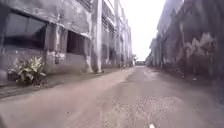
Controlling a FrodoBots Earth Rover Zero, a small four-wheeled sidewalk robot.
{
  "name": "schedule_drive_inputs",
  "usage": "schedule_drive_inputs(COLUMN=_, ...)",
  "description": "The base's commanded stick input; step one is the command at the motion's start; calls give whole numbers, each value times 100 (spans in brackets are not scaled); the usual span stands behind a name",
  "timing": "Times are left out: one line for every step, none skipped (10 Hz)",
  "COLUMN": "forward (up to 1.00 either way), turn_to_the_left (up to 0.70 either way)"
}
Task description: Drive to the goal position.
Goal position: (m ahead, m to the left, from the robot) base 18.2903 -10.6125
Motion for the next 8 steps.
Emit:
schedule_drive_inputs(forward=50, turn_to_the_left=0)
schedule_drive_inputs(forward=50, turn_to_the_left=0)
schedule_drive_inputs(forward=50, turn_to_the_left=0)
schedule_drive_inputs(forward=50, turn_to_the_left=0)
schedule_drive_inputs(forward=50, turn_to_the_left=0)
schedule_drive_inputs(forward=50, turn_to_the_left=0)
schedule_drive_inputs(forward=50, turn_to_the_left=0)
schedule_drive_inputs(forward=50, turn_to_the_left=0)
